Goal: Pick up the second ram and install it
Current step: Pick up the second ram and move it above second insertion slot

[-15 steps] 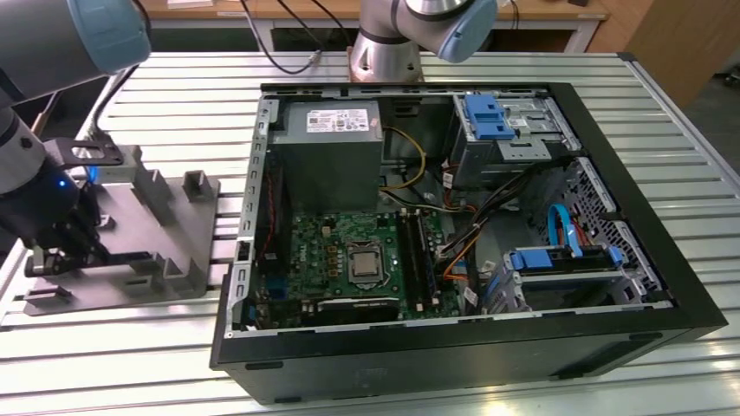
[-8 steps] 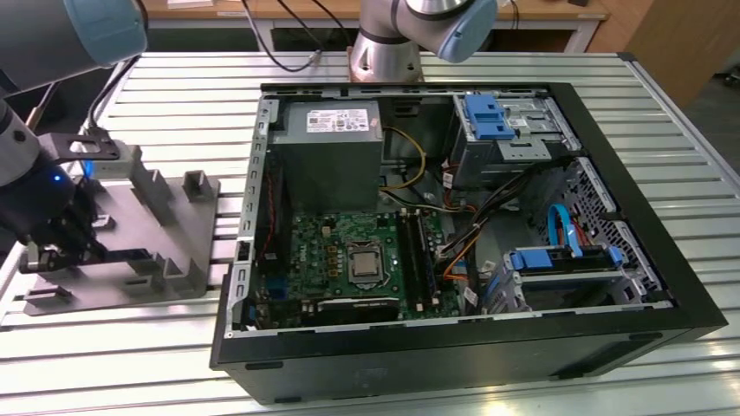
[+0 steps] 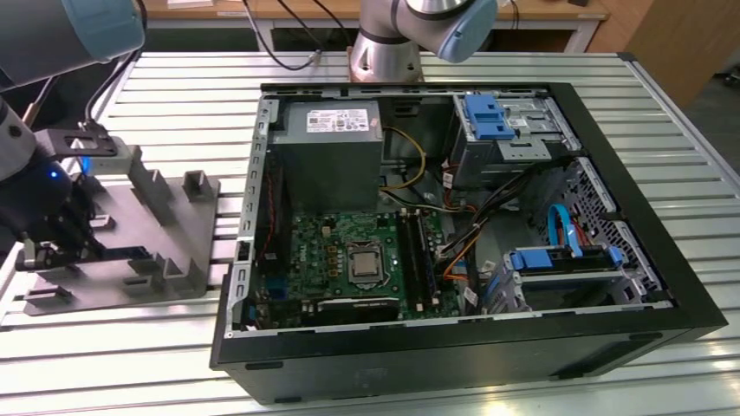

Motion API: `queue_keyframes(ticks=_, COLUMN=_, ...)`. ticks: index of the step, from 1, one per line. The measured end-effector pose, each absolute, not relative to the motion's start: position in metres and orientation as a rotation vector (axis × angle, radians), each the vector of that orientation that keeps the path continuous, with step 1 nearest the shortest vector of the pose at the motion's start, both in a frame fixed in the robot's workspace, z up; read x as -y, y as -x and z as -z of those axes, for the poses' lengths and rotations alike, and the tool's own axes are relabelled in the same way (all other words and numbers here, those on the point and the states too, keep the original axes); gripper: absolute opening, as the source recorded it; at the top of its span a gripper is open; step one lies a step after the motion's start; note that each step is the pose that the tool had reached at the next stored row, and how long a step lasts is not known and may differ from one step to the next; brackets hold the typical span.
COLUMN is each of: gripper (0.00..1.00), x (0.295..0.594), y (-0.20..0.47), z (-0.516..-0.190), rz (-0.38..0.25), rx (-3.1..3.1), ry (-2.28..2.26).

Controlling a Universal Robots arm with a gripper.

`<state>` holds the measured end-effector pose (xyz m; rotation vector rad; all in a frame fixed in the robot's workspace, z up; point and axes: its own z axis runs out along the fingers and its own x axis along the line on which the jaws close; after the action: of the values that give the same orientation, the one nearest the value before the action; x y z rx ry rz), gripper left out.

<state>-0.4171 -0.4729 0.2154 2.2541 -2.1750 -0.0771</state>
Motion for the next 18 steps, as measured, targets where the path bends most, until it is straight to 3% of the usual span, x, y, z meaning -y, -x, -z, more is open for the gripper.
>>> queue_keyframes(ticks=18, gripper=0.14, x=0.473, y=0.417, z=-0.227, rz=0.077, rx=2.175, ry=-2.254)
